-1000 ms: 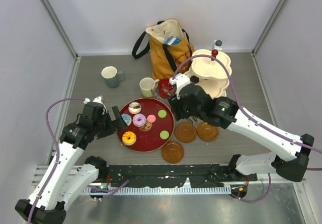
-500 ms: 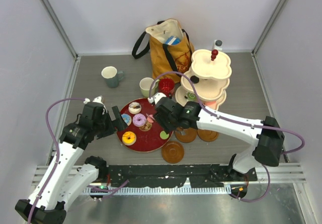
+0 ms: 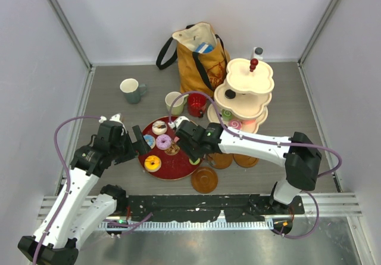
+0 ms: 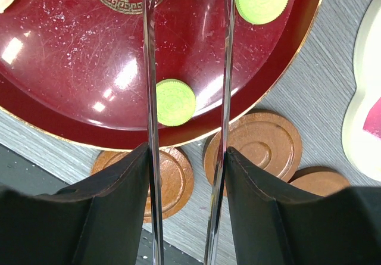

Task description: Serve the afternoon tea

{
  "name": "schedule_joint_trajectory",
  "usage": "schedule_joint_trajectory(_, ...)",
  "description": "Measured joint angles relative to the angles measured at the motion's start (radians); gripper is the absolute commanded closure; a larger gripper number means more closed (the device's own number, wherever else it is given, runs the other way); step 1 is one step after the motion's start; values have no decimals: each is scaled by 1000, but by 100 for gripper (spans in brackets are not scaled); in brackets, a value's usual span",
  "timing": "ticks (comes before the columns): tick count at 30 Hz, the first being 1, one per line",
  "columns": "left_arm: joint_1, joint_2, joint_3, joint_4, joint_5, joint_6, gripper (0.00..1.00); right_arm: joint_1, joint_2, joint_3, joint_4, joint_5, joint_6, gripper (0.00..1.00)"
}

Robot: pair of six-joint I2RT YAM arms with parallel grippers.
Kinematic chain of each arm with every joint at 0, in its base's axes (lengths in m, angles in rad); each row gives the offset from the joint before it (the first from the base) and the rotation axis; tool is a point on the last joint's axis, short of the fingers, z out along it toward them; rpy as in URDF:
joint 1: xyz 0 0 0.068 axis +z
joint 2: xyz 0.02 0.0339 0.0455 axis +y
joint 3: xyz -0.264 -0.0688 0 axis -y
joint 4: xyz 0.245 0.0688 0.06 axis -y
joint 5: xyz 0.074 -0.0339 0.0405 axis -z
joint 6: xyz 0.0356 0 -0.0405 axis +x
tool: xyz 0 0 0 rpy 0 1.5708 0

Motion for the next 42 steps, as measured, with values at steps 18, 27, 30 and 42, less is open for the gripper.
schedule_joint_trajectory(18, 0, 0, 0, 0, 0, 0, 0, 1, 45, 50, -24, 29, 5, 54)
schedule_joint_trajectory(27, 0, 0, 0, 0, 0, 0, 0, 1, 16, 51, -40, 34, 23, 54)
schedule_joint_trajectory(30, 0, 0, 0, 0, 0, 0, 0, 1, -30, 51, -47, 35, 32, 55)
schedule_joint_trajectory(42, 0, 0, 0, 0, 0, 0, 0, -26, -328, 56, -95, 171, 101, 59)
